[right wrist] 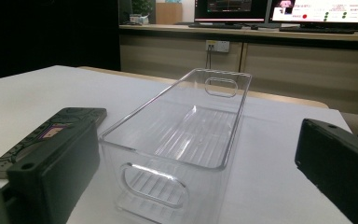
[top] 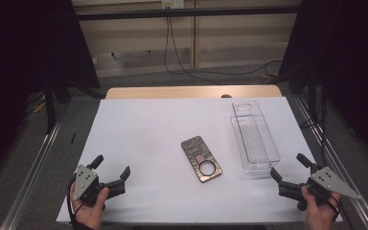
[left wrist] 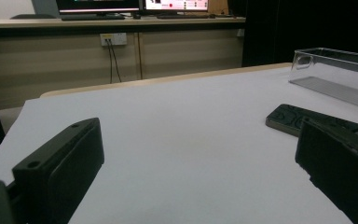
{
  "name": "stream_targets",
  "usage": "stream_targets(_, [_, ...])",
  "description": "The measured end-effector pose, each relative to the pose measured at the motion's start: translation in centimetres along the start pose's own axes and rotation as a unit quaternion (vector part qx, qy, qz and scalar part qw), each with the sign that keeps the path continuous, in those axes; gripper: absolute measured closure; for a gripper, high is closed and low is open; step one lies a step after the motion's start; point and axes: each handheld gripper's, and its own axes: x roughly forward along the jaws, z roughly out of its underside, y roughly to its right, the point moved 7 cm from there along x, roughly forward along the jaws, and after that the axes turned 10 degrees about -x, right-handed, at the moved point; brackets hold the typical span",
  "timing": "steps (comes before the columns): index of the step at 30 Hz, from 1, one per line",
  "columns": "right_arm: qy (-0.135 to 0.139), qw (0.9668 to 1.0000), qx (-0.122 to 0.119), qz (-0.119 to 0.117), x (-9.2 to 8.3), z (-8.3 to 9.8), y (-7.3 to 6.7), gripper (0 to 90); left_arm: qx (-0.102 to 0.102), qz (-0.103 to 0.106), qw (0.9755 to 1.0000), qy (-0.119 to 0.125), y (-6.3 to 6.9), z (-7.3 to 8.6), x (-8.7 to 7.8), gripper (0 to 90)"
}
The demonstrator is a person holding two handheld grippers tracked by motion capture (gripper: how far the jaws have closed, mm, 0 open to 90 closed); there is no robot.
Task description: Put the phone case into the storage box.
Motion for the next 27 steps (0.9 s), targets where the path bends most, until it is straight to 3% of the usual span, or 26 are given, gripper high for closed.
stream_targets(3, [0.000,1.0000,0.000,-0.001,0.0,0.0,0.0,0.0,0.001,-0.002,1.0000,0.001,0.0,0.0,0.0,1.1])
stream_targets(8, [-0.005,1.0000,-0.003,0.002,-0.1,0.1,0.1,0.0,-0.009,0.016,0.9998,-0.012,0.4,0.4,0.1,1.2])
stream_targets(11, [-0.007,1.0000,0.001,-0.001,0.0,0.2,0.1,0.0,0.004,0.018,0.9998,-0.011,0.5,0.4,0.3,1.3])
stream_targets(16, [-0.006,1.0000,0.000,-0.007,0.0,0.2,-0.2,0.0,0.007,0.014,0.9995,-0.026,0.9,0.8,0.7,1.3])
stream_targets(17, [-0.005,1.0000,0.000,-0.008,0.0,0.1,-0.3,0.0,0.002,0.027,0.9993,-0.025,1.2,0.7,0.7,2.0])
stream_targets(21, [-0.009,0.9999,0.001,-0.009,-0.1,0.2,-0.2,0.0,0.008,0.033,0.9990,-0.029,1.6,0.6,0.8,2.8])
stream_targets(22, [-0.007,0.9999,0.003,-0.008,-0.1,0.2,-0.2,0.0,-0.001,0.043,0.9987,-0.028,2.0,0.6,0.9,2.7])
stream_targets(24, [-0.006,0.9999,0.003,-0.009,-0.2,0.1,-0.3,0.0,0.004,0.048,0.9984,-0.029,2.1,0.5,1.0,1.8])
stream_targets(26, [-0.007,0.9999,0.004,-0.009,-0.2,0.1,-0.3,0.0,-0.024,0.074,0.9965,-0.030,2.8,0.4,1.3,1.7])
stream_targets(27, [-0.006,0.9999,0.003,-0.011,-0.2,0.1,-0.3,0.0,-0.027,0.082,0.9958,-0.031,3.0,0.3,1.4,1.9])
